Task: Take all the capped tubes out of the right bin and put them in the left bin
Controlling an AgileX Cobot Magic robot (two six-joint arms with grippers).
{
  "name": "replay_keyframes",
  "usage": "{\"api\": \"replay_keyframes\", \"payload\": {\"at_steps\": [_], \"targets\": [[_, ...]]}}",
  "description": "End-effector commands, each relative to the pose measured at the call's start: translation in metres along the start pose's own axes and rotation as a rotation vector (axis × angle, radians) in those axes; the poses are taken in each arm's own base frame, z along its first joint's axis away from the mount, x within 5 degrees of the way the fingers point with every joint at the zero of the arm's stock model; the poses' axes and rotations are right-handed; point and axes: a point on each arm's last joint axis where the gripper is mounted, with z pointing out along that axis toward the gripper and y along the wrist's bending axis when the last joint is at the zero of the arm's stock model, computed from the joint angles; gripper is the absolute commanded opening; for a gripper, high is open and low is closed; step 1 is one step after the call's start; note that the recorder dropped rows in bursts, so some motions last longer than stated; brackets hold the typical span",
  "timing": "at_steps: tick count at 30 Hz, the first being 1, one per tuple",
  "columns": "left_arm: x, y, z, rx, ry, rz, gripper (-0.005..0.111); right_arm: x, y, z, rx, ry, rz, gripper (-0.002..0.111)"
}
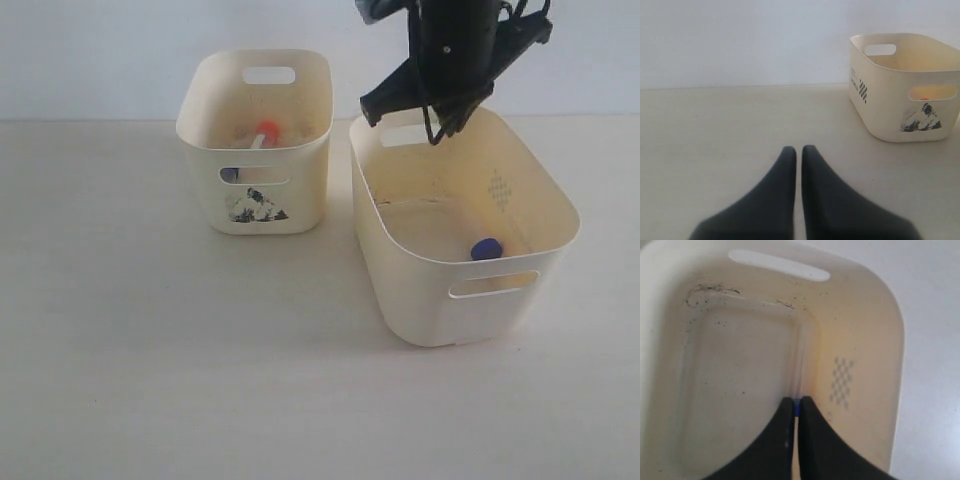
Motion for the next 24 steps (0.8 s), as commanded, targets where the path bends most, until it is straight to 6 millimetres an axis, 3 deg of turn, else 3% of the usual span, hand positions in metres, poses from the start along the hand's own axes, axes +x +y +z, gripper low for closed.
{"api": "replay_keyframes", "payload": {"at_steps": [1, 8, 18, 24], "targets": [[-0.002, 0.0, 0.0, -0.001, -0.013, -0.007, 0.004, -0.002, 0.006, 0.019, 0.018, 0.038, 0.008, 0.002], [-0.002, 0.0, 0.0, -0.001, -0.013, -0.007, 0.004, -0.001, 0.015, 0.046, 0.029, 0.095, 0.009, 0.002], [-0.002, 0.0, 0.0, -0.001, -0.013, -0.007, 0.004, 0.0, 0.019, 0.058, 0.036, 0.121, -0.01, 0.002], [-0.002, 0.0, 0.0, -0.001, -0.013, -0.007, 0.004, 0.002, 0.0, 0.066, -0.057, 0.171, 0.099, 0.002]]}}
